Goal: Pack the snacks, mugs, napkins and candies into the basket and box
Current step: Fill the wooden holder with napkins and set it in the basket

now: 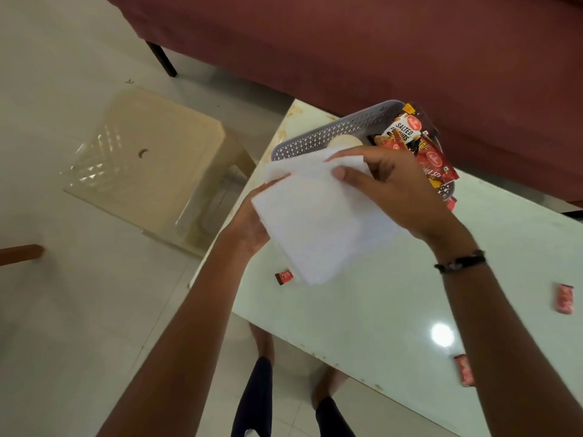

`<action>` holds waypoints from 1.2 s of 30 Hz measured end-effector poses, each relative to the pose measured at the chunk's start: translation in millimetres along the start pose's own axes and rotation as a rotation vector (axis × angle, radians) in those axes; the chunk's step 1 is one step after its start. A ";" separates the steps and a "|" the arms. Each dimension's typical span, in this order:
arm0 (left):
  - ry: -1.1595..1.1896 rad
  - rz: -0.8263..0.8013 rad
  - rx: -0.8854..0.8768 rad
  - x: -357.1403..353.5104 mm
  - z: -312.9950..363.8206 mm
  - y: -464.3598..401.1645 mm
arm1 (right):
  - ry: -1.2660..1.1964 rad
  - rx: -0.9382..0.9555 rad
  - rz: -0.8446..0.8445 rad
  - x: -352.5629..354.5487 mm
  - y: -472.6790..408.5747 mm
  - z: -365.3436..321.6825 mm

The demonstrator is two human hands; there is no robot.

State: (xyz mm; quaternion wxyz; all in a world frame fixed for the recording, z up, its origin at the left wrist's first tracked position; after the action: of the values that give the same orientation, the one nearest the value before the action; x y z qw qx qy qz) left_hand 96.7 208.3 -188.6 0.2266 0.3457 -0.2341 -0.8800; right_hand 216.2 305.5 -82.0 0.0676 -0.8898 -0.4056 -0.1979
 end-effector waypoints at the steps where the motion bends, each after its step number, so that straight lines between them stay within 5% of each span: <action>1: 0.016 -0.027 -0.016 -4.1 -0.5 -0.5 | 0.033 -0.014 0.059 0.8 -5.0 10.4; 6: 0.125 -0.050 -0.021 -12.5 -3.1 -0.1 | 0.141 -0.116 0.287 5.7 -11.9 52.6; 16: 0.032 0.019 0.011 -0.9 -11.4 -5.7 | 0.143 -0.221 0.374 -7.3 -16.1 63.5; 19: 0.049 0.066 0.061 10.0 -19.4 -9.3 | 0.015 -0.370 0.281 -15.9 -10.7 81.7; 22: 0.096 0.084 0.096 13.4 -22.6 -10.5 | -0.363 -0.671 -0.010 -37.8 11.2 106.7; 25: 0.045 0.101 0.089 14.7 -22.0 -13.2 | -0.519 -0.740 -0.123 -49.6 24.6 119.1; 30: -0.327 0.155 0.005 10.3 -14.6 -16.5 | -0.237 -0.628 0.190 -35.1 15.7 125.0; 34: -0.929 0.446 -0.239 9.3 -9.1 -10.7 | 0.327 -0.452 0.301 -33.8 18.3 103.8; 36: -1.005 0.463 -0.320 -6.1 -19.6 -3.0 | 0.525 -0.433 0.330 -38.6 32.0 97.1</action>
State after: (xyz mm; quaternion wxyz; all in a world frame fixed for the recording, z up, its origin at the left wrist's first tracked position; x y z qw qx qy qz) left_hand 114.0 209.1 -200.0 0.3238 -0.2136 -0.2467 -0.8881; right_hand 246.1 284.7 -185.0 0.0104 -0.8559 -0.1744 -0.4867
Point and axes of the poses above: each hand's wrist, its own y-axis away from the middle knuckle, its own x-axis out of the back of the hand, z = x × y, the point moved 8 cm from there along -y, towards the middle knuckle, and after that the axes turned 5 degrees about y, right-handed, at the moved point
